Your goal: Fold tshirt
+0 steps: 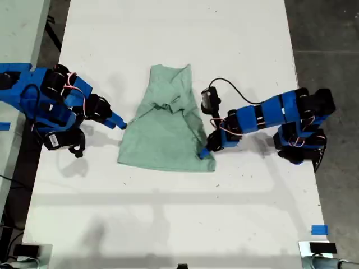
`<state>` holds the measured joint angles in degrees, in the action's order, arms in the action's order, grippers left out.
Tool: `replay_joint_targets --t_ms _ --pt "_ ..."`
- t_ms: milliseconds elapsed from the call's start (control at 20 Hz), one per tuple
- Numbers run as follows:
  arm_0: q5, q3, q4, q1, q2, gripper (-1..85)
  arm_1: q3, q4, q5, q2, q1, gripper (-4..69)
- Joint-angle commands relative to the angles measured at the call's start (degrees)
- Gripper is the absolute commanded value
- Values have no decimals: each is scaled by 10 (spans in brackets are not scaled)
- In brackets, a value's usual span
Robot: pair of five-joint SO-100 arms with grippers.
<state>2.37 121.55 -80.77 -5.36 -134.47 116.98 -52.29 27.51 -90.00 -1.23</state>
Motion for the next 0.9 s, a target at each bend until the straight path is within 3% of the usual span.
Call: replay_joint_targets --t_ms 0,150,350,850 --pt "4 -15 12 4 3 138 25 46 -7 -48 -3 329" --pt "5 -23 18 6 15 135 38 59 -8 -48 -2 267" --pt "5 -40 19 7 31 134 39 61 -4 -62 1 10" --pt "5 -61 20 12 54 131 40 6 2 -129 10 -13"
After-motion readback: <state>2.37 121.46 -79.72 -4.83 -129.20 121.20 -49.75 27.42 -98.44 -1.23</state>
